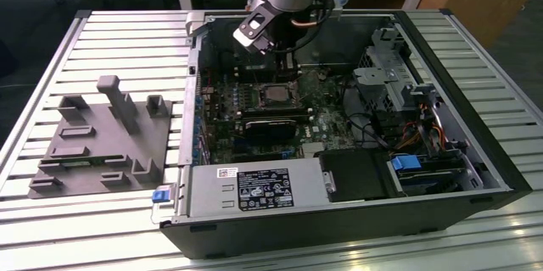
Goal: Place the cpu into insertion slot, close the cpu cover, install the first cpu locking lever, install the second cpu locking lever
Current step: 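Close the cpu cover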
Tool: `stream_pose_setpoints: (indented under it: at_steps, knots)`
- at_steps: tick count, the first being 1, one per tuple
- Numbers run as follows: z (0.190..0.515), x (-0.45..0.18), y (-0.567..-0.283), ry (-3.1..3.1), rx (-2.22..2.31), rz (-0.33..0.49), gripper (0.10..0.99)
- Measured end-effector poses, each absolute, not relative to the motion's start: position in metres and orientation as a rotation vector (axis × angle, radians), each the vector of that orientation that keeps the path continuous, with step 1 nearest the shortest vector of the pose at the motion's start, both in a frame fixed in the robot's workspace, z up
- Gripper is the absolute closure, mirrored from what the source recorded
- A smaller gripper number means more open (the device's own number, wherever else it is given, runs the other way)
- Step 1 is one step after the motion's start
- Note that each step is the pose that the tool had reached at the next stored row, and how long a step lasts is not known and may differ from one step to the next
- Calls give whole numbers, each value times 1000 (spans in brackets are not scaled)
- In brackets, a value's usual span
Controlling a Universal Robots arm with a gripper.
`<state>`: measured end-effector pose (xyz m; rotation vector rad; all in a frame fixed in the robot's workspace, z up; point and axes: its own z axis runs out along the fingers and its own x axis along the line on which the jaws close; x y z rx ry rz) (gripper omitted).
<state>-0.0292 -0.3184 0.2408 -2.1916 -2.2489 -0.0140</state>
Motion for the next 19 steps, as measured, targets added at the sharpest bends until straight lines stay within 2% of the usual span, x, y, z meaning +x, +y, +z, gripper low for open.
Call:
stream_pose_setpoints:
  at_steps: [6,19]
  knots:
    - [263,-29,-319,-2249,-2192,-13,969]
    - [263,-16,-332,-2248,-2192,-13,969]
